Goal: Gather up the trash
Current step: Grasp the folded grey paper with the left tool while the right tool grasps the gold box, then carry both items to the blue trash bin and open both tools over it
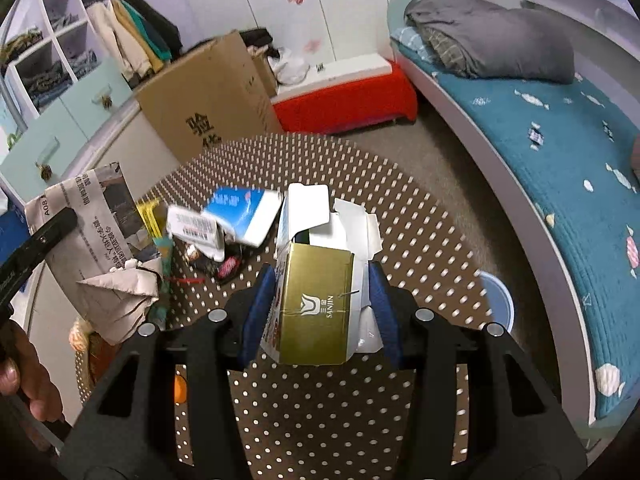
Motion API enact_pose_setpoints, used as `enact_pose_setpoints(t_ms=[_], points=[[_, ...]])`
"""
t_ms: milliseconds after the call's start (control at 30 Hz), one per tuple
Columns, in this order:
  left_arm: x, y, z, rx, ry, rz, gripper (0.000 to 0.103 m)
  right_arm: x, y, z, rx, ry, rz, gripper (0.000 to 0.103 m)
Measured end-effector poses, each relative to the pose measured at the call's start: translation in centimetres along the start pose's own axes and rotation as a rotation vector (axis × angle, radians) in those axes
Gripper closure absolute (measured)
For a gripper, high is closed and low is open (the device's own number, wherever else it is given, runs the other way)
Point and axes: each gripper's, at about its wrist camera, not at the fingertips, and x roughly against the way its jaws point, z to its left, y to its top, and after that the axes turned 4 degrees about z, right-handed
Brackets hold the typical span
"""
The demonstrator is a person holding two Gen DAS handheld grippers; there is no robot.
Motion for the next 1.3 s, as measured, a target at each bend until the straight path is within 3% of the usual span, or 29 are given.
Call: enact_pose_setpoints(t_ms=[300,600,767,933,1300], points=[[2.5,2.9,-3.9,-0.033,-0.113,-0.088,0.097,4.2,1.5,-3.2,-0.049,-0.01,-0.107,0.056],[1.5,5.8,-12.0,-0.102,-0.305,-0.093,0.097,8.5,3.3,-8.8,-0.116,-0.081,-0.209,0.056],[-2.1,6.5,-17.6,-0.133,-0.412,-0.02,0.097,9.2,3.3,-14.4,-0.216,-0.122,-0.222,0.056],[-6.8,6.0,-22.8,-0.163,-0.473,0.09,0.097,7.3,2.3,-20.1,-0.319,-0.167,-0.17,0.056],[-18.6,1.8,-32.1,-0.269,-0.445,0.325,0.097,-2.0,-1.4,-29.0,-0.485,-0.183,0.024,0.055]])
